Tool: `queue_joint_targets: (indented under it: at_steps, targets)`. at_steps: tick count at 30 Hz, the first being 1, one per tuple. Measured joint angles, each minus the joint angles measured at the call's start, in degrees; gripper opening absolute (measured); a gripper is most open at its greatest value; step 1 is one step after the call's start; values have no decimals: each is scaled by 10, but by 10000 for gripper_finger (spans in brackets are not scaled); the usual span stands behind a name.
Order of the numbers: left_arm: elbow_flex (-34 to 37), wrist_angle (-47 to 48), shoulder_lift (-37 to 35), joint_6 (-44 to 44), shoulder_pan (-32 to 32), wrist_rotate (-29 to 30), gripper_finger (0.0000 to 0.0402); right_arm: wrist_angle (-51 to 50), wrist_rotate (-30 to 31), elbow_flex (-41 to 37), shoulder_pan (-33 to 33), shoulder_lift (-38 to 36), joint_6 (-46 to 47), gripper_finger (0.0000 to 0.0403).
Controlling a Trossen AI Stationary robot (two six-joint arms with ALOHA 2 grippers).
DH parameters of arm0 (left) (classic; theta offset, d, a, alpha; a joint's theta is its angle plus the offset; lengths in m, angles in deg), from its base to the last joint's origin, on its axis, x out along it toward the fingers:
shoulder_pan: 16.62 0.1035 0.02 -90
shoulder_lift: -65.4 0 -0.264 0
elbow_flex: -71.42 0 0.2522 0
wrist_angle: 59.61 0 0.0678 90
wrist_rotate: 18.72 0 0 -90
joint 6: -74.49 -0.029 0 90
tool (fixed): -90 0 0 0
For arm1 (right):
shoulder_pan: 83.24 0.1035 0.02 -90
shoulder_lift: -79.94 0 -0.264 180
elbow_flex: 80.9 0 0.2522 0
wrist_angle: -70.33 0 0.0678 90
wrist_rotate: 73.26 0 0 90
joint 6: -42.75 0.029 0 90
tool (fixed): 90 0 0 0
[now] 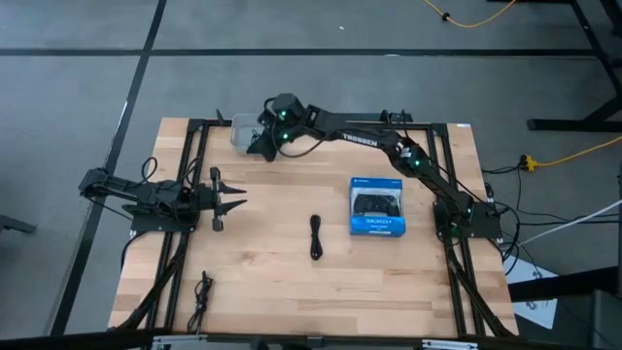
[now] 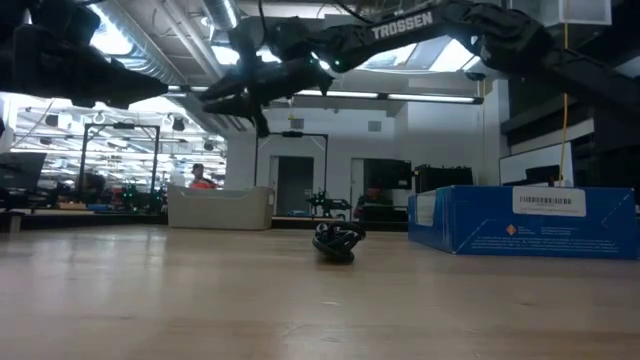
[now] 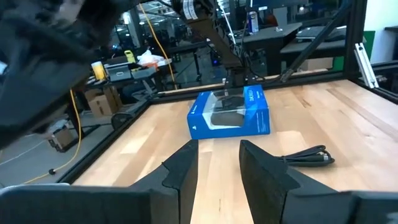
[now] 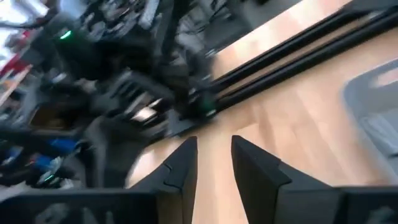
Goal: Pick and place USB-C Cables
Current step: Put the black charger cable into the gray bin
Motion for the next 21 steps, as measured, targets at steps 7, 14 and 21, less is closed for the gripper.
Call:
queue_joint_targets:
  at_steps: [7,14,21]
  targets:
    - [0,1,0,135,0,-37,110,-174,239,2,3,-38,-7,103]
    - [0,0,0,163,0,-61,110,-422,302,0,59,-52,-19,103]
    - [0,-6,0,163,0,-60,110,-476,338,2,145,-83,-20,103]
